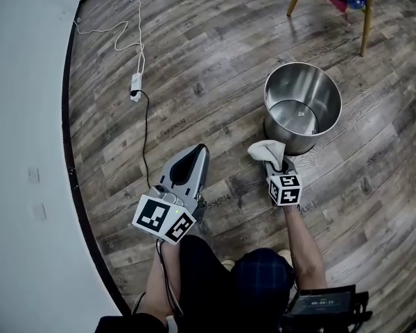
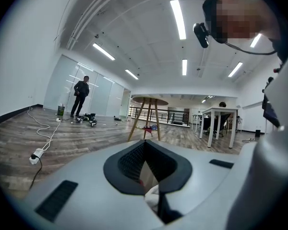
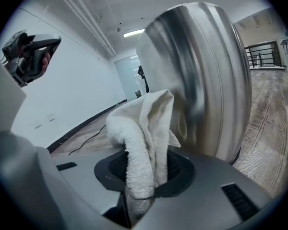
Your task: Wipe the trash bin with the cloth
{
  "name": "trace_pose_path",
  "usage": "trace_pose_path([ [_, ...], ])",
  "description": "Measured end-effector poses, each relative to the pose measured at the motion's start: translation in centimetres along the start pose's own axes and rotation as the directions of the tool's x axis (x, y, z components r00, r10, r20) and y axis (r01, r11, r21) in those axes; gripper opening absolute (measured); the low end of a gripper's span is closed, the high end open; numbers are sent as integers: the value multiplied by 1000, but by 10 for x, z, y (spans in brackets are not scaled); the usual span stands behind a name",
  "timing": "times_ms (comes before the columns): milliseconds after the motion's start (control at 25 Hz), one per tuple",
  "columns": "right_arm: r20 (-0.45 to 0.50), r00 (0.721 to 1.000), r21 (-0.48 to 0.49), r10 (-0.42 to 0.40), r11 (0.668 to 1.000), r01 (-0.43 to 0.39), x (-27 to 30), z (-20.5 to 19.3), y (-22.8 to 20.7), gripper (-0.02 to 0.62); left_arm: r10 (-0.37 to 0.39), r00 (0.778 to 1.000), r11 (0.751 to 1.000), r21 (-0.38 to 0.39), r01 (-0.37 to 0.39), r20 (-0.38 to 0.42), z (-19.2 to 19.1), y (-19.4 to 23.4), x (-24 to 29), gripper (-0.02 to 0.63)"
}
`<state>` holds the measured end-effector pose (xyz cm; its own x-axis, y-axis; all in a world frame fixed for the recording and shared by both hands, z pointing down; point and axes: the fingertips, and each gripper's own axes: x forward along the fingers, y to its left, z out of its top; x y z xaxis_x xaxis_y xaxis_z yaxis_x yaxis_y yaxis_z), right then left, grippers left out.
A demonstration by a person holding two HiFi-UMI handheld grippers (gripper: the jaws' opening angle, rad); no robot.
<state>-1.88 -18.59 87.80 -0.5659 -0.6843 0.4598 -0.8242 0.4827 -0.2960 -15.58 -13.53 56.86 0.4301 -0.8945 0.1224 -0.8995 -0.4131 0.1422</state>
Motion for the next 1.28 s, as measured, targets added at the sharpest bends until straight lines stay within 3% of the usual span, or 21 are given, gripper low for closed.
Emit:
trace_pose_path([
  [400,-43,996,25,-75,997,76,3,-12,-41,94,0,1000,1000,9,0,-21,-6,2,7,0],
  [760,24,994,-33,-103,994,103,-34,-3,-70,94,1,1000,1000,15,-1,-24,-9,2,12,0],
  [1280,51,963,33,-264,964,263,-73,-2,-148,94,6,1000,1000,22,-5,-22,-6,1,11,0],
])
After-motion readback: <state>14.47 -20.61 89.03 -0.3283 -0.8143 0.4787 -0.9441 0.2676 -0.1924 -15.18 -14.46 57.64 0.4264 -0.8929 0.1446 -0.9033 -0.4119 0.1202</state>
